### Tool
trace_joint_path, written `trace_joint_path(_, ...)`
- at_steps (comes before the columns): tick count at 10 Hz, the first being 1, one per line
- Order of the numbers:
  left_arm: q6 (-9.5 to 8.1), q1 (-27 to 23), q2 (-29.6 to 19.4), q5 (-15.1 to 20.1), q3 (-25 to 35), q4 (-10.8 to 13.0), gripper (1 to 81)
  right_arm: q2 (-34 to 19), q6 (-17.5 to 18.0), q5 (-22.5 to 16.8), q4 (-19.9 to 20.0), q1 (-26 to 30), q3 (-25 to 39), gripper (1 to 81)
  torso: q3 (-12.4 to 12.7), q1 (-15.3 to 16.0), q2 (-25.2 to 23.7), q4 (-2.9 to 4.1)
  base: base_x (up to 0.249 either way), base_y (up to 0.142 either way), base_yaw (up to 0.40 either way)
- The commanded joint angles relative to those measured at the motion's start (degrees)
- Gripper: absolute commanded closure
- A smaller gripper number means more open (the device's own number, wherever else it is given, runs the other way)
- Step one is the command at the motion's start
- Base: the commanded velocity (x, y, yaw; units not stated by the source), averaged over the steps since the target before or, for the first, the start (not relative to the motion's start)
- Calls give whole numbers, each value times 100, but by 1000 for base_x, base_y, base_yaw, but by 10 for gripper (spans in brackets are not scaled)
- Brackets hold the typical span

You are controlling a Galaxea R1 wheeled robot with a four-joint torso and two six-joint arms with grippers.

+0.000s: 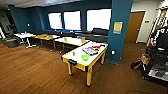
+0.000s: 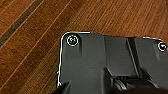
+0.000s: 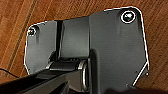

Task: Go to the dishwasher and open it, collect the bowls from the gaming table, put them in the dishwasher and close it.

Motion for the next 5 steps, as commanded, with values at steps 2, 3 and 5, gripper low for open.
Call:
trace_joint_path(2, 54, -243, -58, 239, -38, 28, 10, 32, -20, -292, 38, 293, 22, 10, 2, 0, 0, 0, 0, 126, 0)
trace_joint_path(3, 54, -243, -58, 230, -38, 28, 10, 32, -20, -292, 38, 293, 13, 10, 0, 2, 2, 0, 0, 125, 0)
trace_joint_path(5, 54, -243, -58, 230, -38, 28, 10, 32, -20, -292, 38, 293, 13, 10, 2, 2, 0, 0, 0, 125, 0)
